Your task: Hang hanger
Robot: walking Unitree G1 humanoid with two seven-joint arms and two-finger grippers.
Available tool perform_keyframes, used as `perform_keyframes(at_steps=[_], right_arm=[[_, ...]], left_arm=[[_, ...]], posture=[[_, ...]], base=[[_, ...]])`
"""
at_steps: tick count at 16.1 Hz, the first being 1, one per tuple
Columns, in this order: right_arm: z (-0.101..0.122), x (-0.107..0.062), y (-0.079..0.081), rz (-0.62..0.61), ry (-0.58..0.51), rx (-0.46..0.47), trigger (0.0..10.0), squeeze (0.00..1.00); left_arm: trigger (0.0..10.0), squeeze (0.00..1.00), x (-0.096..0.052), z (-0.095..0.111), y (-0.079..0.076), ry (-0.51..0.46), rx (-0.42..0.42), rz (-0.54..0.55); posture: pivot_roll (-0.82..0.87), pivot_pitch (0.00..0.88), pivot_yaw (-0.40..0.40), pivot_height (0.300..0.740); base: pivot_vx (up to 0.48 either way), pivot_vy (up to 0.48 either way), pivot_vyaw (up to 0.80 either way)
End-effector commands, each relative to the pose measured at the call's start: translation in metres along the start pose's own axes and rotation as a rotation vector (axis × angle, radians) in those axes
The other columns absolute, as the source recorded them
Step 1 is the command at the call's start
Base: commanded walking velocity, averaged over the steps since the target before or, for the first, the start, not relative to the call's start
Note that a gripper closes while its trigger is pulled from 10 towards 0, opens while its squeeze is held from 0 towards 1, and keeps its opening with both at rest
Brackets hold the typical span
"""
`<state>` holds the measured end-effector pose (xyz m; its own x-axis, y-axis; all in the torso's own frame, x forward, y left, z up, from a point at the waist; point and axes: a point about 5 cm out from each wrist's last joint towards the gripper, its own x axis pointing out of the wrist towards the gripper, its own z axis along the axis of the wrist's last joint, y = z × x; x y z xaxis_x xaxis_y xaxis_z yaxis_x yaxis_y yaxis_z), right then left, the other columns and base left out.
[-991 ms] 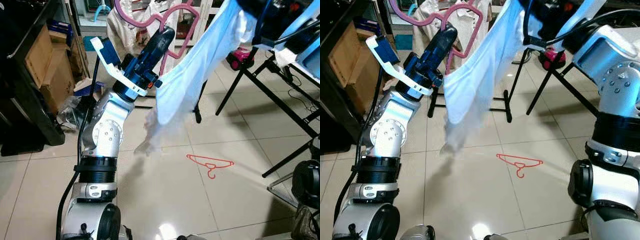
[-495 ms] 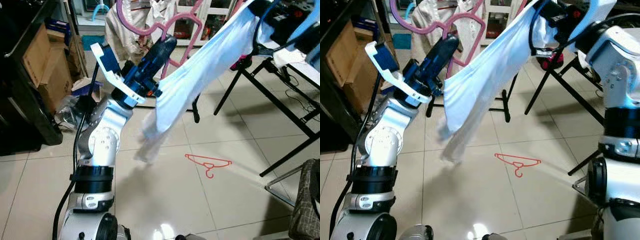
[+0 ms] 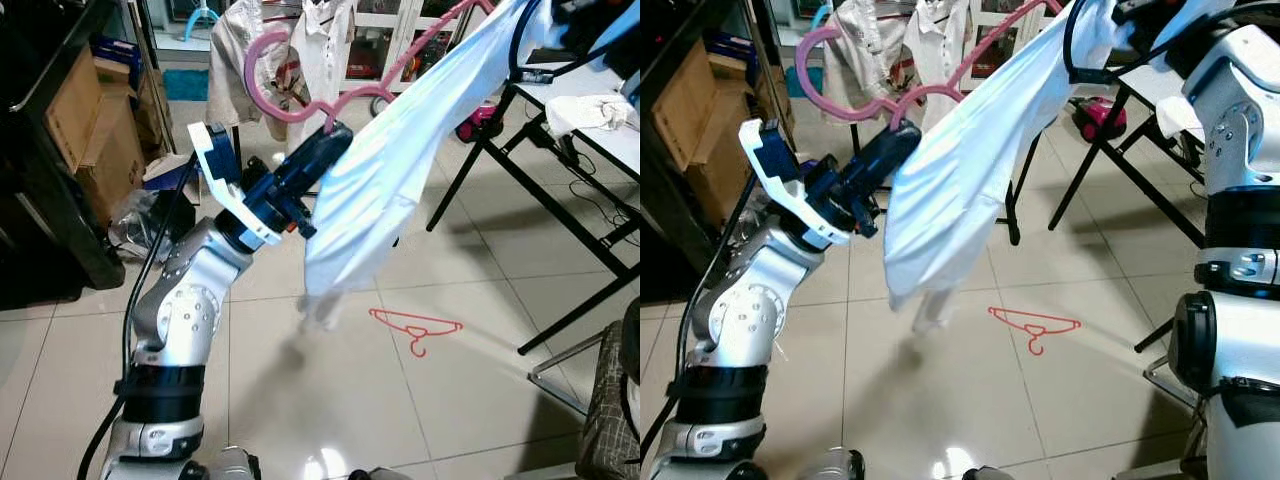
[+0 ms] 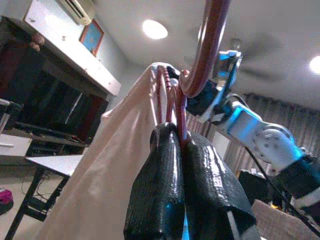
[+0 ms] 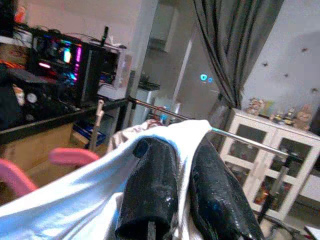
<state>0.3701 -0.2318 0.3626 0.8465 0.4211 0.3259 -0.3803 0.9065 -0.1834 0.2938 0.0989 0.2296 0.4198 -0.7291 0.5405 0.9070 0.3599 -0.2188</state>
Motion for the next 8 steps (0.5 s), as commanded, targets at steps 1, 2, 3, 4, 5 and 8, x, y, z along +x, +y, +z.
perform_keyframes(at_steps=[1,2,3,4,5,8], right_arm=[[0.024,-0.004,-0.015,-0.079,-0.084,-0.048,10.0,0.00],[0.026,-0.002,-0.016,-0.076,-0.094,-0.078,10.0,0.00],[0.027,-0.001,-0.015,-0.069,-0.097,-0.084,10.0,0.00],[0.029,0.001,-0.011,-0.029,-0.111,-0.089,10.0,0.00],[0.035,0.004,0.006,0.098,-0.133,-0.116,10.0,0.00],[0.038,-0.001,0.044,0.375,-0.134,-0.184,10.0,0.00]], left_arm=[[10.0,0.00,-0.002,-0.004,-0.004,0.046,-0.008,-0.022],[10.0,0.00,-0.006,-0.006,-0.006,0.078,-0.007,-0.023],[10.0,0.00,-0.008,-0.007,-0.006,0.087,-0.006,-0.023],[10.0,0.00,-0.009,-0.008,-0.006,0.105,-0.009,-0.022],[10.0,0.00,-0.011,-0.013,-0.005,0.152,-0.002,-0.017],[10.0,0.00,-0.015,-0.023,0.004,0.276,0.036,0.028]], posture=[[-0.07,0.049,-0.092,0.740],[-0.07,0.049,-0.089,0.740],[-0.06,0.049,-0.089,0.740],[-0.06,0.048,-0.088,0.740],[-0.06,0.042,-0.083,0.740],[-0.06,0.030,-0.076,0.740]], base=[[0.000,0.000,0.00],[0.000,0.000,0.00],[0.000,0.000,0.00],[0.000,0.000,0.00],[0.000,0.000,0.00],[0.000,0.000,0.00]])
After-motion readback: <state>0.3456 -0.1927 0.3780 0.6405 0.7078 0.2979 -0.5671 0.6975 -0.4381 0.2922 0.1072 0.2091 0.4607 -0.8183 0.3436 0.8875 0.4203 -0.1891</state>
